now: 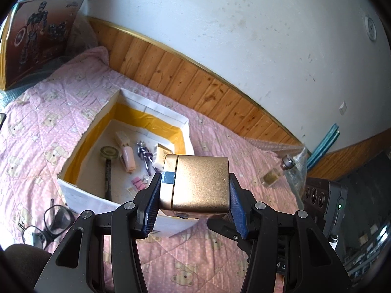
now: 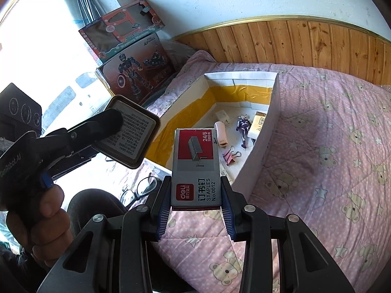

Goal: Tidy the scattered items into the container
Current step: 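Carry the gold tin and red staples box with both grippers over the box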

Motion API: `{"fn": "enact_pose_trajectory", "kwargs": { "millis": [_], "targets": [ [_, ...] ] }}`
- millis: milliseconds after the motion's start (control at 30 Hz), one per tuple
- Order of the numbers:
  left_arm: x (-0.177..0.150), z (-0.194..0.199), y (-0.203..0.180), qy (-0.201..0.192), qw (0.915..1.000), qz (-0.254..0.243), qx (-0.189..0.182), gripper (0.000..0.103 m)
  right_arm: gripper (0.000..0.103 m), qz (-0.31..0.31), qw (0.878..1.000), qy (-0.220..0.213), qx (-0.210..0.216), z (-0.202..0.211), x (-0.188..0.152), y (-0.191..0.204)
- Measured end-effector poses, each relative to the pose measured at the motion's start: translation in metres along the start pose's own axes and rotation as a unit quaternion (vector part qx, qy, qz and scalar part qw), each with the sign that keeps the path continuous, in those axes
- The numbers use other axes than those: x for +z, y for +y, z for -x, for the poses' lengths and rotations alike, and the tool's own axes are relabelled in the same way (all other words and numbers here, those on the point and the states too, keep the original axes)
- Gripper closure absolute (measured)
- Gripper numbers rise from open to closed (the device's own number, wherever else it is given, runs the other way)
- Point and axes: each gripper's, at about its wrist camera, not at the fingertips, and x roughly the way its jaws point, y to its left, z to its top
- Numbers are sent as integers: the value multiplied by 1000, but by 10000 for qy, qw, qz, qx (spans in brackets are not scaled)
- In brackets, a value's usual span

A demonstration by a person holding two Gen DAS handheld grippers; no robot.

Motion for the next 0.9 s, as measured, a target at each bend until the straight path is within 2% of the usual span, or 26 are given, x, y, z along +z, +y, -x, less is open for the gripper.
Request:
{"fn": "enact_pose_trajectory", "kwargs": {
  "millis": [533, 900],
  "targets": [
    [37, -18, 56, -175, 9990, 297, 293, 50, 64, 5, 10000, 56, -21, -29, 22, -4],
    [45, -48, 78, 21, 9984, 299, 474, 50, 64, 89, 9998, 151, -107, -50, 38, -12]
  ]
}}
